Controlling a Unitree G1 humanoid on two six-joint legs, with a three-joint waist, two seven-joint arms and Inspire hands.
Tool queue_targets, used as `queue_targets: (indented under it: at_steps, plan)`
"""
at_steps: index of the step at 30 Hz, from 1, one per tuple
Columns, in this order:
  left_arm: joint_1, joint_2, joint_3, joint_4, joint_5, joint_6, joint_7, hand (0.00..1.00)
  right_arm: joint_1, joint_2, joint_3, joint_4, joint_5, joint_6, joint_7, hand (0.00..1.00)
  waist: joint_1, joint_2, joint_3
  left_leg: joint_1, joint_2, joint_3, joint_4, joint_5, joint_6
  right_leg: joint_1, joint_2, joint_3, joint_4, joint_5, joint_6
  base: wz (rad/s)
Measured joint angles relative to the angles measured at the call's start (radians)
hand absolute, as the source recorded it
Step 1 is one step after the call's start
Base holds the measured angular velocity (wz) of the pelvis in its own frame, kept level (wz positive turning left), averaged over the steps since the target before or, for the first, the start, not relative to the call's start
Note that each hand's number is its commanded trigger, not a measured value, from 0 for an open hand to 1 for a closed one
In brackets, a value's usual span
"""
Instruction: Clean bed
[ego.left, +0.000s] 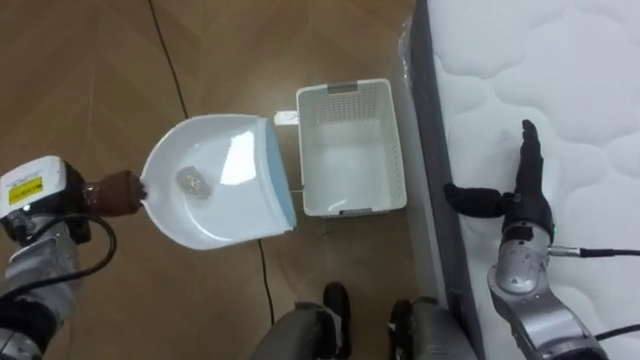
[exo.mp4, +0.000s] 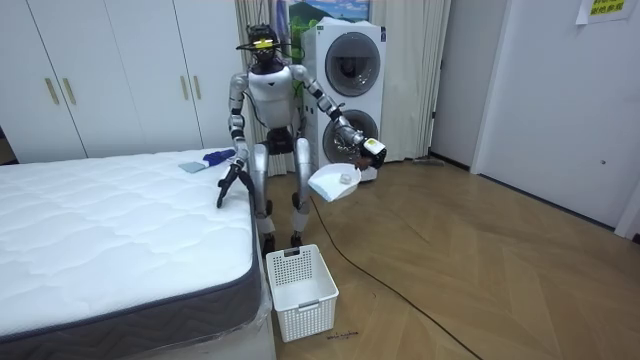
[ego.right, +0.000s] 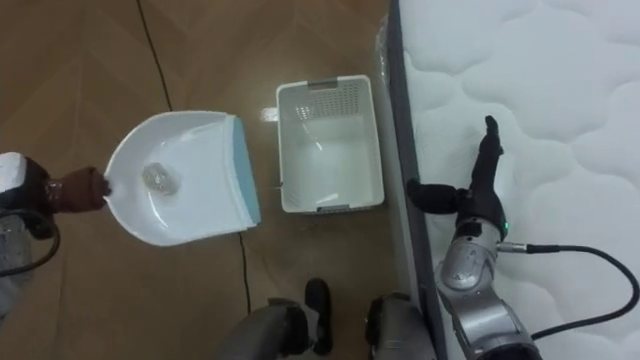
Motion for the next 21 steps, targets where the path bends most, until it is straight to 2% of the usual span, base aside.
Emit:
queue_targets:
  at_steps: [5,7,9,10,12,15,17,19,21]
  plan:
    - [-0.061,0.036,-0.011,0.08,-0.088,0.006,-0.025,1.0,0.001,-0.005,0.005,0.001,-0.013,-0.004,0.03,0.0,-0.018,0.011,0.003,0.003,-0.002,0.001,0.001,0.003,-0.007,-0.006,0.006,0.018,0.011,-0.001,-0.002,0.0]
    - [-0.079,0.055,-0.011,0.094,-0.107,0.008,-0.046,1.0,0.007,-0.012,0.005,0.001,-0.019,-0.013,0.036,0.0,-0.028,0.03,0.0032,0.002,-0.004,0.001,-0.001,0.006,-0.012,-0.008,0.005,0.02,0.012,-0.003,-0.004,0.0]
    - [-0.099,0.079,-0.014,0.099,-0.144,0.017,-0.052,1.0,0.012,-0.031,0.004,-0.002,-0.027,-0.036,0.053,0.0,-0.034,0.058,0.0033,0.007,-0.005,0.011,-0.011,0.009,-0.017,-0.012,0.006,0.031,0.013,-0.007,-0.009,-0.06]
    - [-0.105,0.085,-0.014,0.101,-0.157,0.021,-0.058,1.0,0.012,-0.034,0.003,-0.003,-0.029,-0.04,0.061,0.0,-0.035,0.063,0.0041,0.012,-0.005,0.017,-0.016,0.01,-0.018,-0.012,0.005,0.036,0.013,-0.007,-0.009,-0.15]
    - [-0.12,0.115,-0.014,0.104,-0.204,0.023,-0.072,1.0,0.018,-0.042,0.002,-0.013,-0.037,-0.064,0.084,0.0,-0.043,0.088,0.0056,0.029,-0.004,0.035,-0.032,0.01,-0.02,-0.009,0.007,0.055,0.013,-0.004,-0.004,-0.15]
    - [-0.145,0.132,-0.014,0.126,-0.223,0.021,-0.078,1.0,0.014,-0.067,-0.001,-0.013,-0.05,-0.102,0.12,0.0,-0.05,0.122,0.0092,0.054,0.0,0.078,-0.058,0.012,-0.022,-0.004,0.004,0.087,0.016,-0.005,-0.004,-0.22]
    - [-0.15,0.138,-0.015,0.136,-0.222,0.02,-0.078,1.0,0.019,-0.07,0.0,-0.015,-0.054,-0.127,0.144,0.0,-0.073,0.137,0.0116,0.087,-0.004,0.105,-0.085,0.013,-0.023,0.012,-0.01,0.1,0.014,-0.012,-0.003,-0.16]
    - [-0.154,0.15,-0.018,0.135,-0.222,0.016,-0.079,1.0,0.02,-0.072,-0.001,-0.014,-0.061,-0.137,0.167,0.0,-0.091,0.141,0.0127,0.118,-0.004,0.131,-0.11,0.013,-0.024,0.026,-0.01,0.116,0.009,-0.017,-0.001,-0.16]
    - [-0.182,0.166,-0.044,0.137,-0.22,0.014,-0.079,1.0,0.015,-0.074,-0.01,-0.013,-0.083,-0.146,0.179,0.0,-0.106,0.153,0.0179,0.132,-0.003,0.135,-0.125,0.013,-0.024,0.035,-0.006,0.118,-0.001,-0.018,-0.001,-0.12]
